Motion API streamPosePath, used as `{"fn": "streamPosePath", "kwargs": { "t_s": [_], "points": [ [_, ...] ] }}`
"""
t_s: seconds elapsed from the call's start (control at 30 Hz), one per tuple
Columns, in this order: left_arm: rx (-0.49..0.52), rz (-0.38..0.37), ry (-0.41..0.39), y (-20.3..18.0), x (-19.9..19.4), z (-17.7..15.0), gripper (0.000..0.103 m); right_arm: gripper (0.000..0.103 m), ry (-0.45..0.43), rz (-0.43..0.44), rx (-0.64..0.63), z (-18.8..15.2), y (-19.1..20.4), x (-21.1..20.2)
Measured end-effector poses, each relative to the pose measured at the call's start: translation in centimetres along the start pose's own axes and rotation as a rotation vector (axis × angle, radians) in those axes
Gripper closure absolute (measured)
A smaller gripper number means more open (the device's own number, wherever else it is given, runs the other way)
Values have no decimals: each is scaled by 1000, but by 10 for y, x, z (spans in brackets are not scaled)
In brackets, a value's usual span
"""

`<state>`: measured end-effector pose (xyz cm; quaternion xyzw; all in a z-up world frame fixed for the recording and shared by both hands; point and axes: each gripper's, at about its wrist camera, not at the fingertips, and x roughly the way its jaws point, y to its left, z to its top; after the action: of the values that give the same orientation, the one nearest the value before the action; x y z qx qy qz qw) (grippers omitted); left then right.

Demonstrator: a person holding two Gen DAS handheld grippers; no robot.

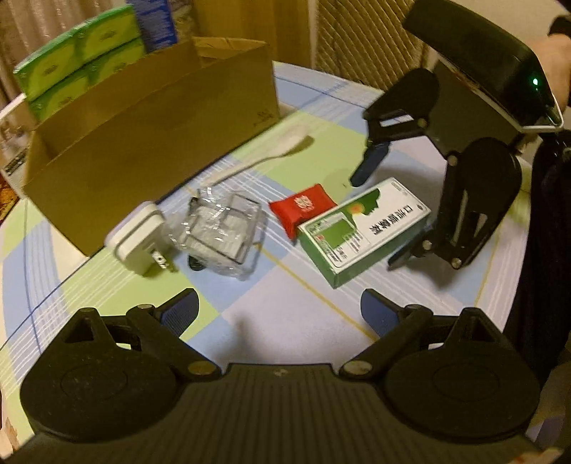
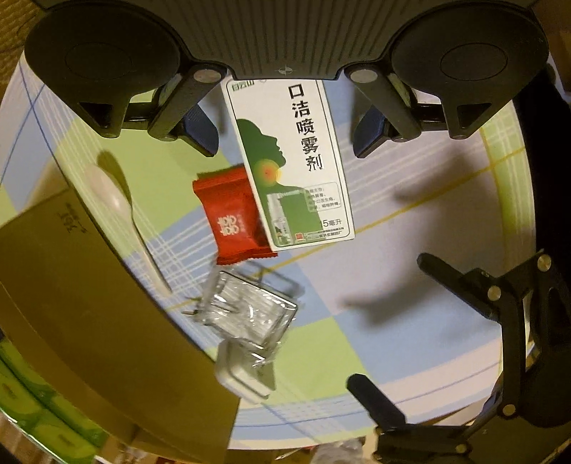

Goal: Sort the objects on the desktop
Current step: 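Grasp the white-and-green medicine box with the right gripper while the left approaches the red packet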

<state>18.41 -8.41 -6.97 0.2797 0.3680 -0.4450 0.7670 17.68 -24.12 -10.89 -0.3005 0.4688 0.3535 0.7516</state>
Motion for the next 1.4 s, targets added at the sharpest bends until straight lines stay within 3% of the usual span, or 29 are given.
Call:
{"fn": "streamPosePath", "kwargs": {
  "t_s": [0.13, 0.33, 0.67, 0.8, 1.07, 1.3, 1.4],
  "points": [
    [37, -11, 13, -4, 6, 3, 8, 39, 16, 2, -14, 2, 2, 3],
    [37, -25, 24, -6, 10, 8, 8, 49, 22, 15, 26, 0, 1, -4],
    [135, -67, 29, -17, 15, 27, 10, 50, 50, -25, 68, -36, -13, -33],
    [187, -68, 29, -23, 23, 38, 12, 50, 50, -66, 141, -54, -31, -43],
    [249, -81, 23, -25, 52, 70, 23, 50, 31, -144, 329, -66, -65, -36],
    [293, -98, 67, -20, 86, 89, 31, 50, -5, -144, 387, -65, -77, -33],
    [299, -109, 87, -20, 98, 91, 39, 49, -19, -135, 423, -66, -82, -29]
  ]
}}
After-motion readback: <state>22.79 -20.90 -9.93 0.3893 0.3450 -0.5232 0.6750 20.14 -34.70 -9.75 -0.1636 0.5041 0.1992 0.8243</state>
